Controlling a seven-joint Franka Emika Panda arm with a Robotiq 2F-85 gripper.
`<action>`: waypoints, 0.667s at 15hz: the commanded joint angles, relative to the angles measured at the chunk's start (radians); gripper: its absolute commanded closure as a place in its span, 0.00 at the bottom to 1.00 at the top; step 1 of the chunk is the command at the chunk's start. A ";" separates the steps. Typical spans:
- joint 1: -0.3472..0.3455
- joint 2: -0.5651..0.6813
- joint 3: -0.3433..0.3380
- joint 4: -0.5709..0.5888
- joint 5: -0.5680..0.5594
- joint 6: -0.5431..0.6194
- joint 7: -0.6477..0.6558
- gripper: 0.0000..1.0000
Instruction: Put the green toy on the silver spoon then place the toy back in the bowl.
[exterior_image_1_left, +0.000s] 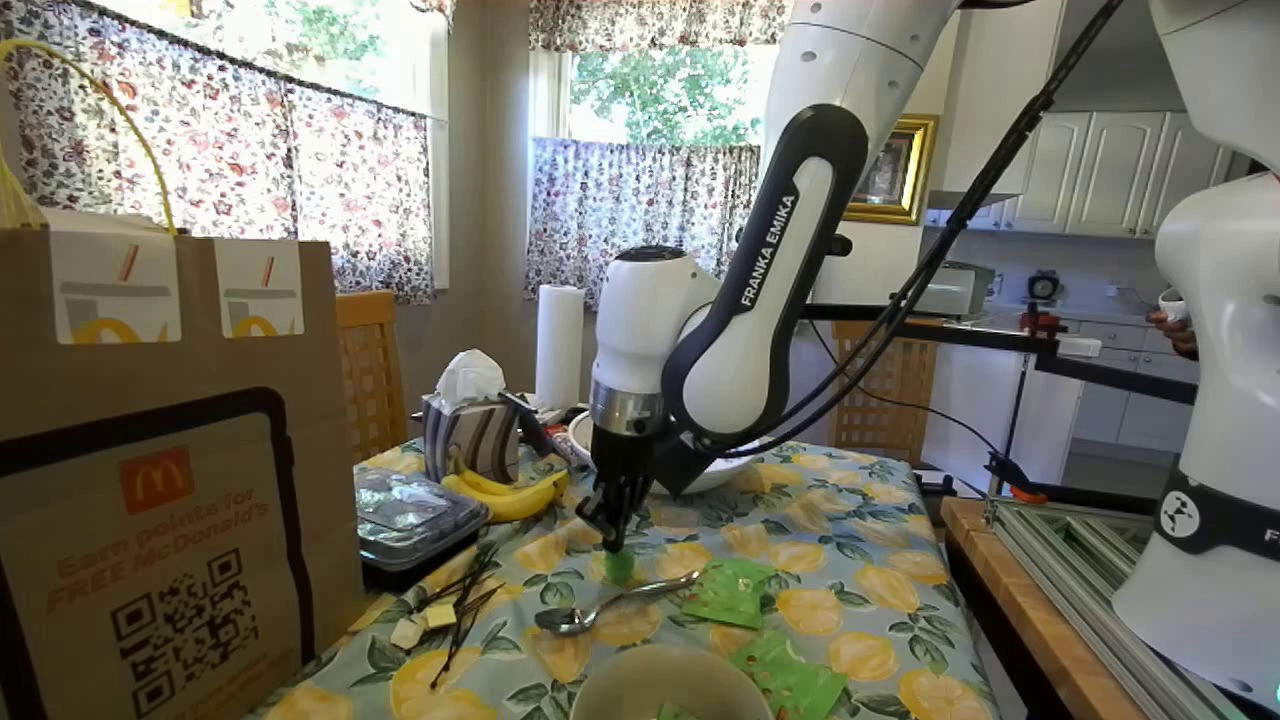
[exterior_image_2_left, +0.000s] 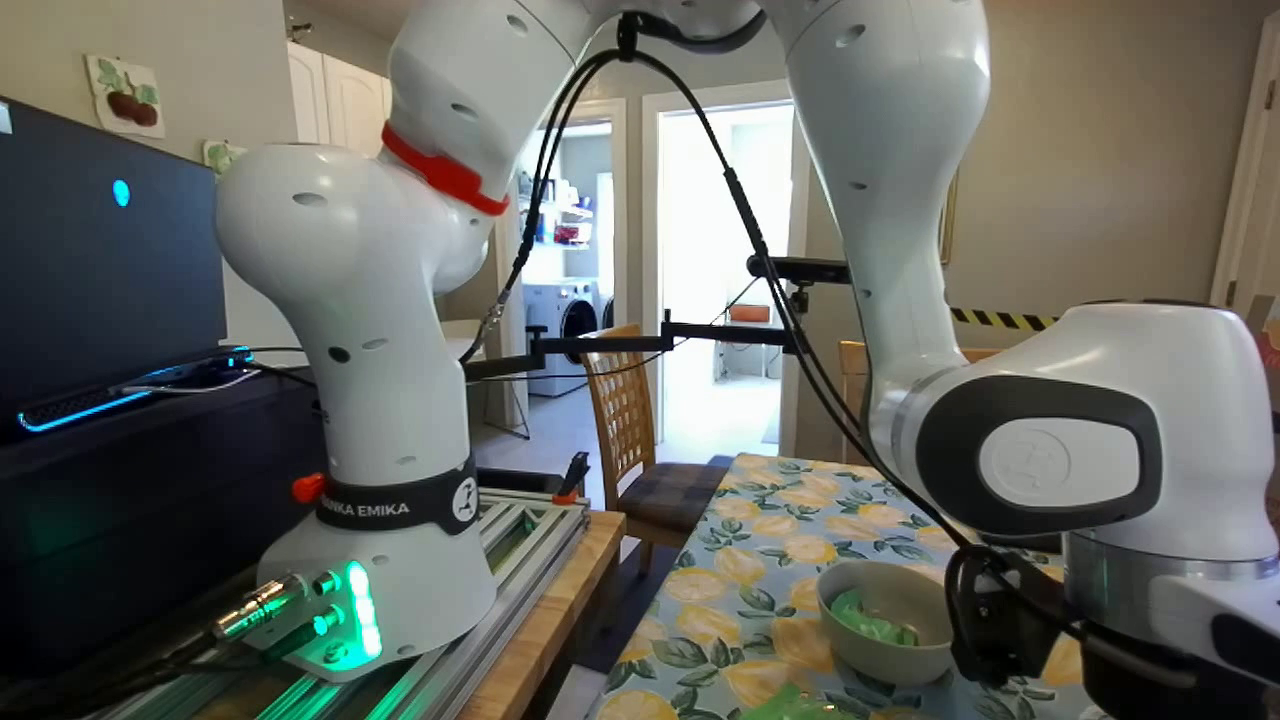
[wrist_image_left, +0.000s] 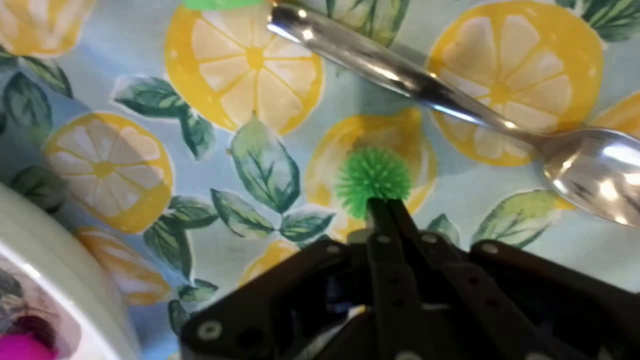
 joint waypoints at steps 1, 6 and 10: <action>-0.060 -0.065 0.095 -0.033 0.040 0.046 -0.117 1.00; -0.105 -0.099 0.194 -0.027 0.054 0.037 -0.192 0.99; -0.136 -0.093 0.255 -0.010 0.066 0.017 -0.236 0.99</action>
